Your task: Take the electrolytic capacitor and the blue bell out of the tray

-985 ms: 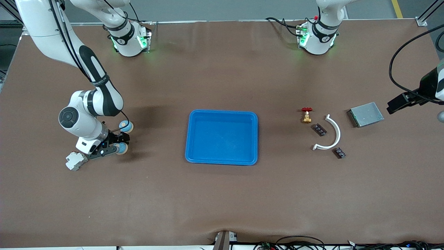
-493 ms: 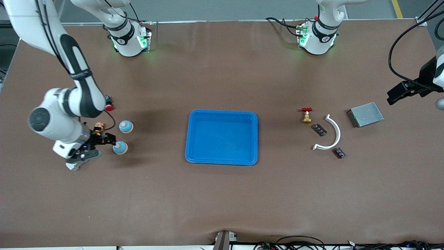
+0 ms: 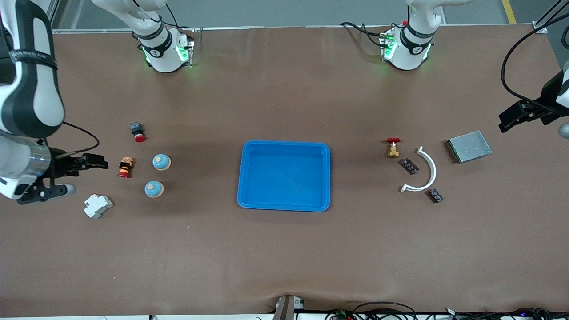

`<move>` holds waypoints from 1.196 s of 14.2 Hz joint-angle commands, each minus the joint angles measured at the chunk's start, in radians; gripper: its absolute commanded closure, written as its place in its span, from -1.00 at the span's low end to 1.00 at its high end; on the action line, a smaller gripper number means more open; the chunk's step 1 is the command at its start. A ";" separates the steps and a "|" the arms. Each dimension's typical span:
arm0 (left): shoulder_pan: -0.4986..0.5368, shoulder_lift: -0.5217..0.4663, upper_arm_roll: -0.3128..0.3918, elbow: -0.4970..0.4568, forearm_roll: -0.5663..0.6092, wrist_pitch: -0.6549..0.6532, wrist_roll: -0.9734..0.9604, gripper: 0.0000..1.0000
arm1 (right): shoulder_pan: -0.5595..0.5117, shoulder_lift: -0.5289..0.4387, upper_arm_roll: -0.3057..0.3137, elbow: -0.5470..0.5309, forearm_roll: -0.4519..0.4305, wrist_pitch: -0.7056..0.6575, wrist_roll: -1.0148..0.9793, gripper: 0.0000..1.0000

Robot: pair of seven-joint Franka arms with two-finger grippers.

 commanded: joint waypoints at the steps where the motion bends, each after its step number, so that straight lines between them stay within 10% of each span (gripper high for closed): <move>1: -0.006 -0.028 0.014 -0.011 -0.018 -0.029 0.023 -1.00 | -0.018 -0.073 0.014 0.011 0.011 -0.055 0.077 -1.00; 17: -0.013 -0.114 -0.014 -0.095 -0.096 -0.046 0.041 -1.00 | 0.046 -0.274 0.003 0.037 -0.098 -0.089 0.229 -1.00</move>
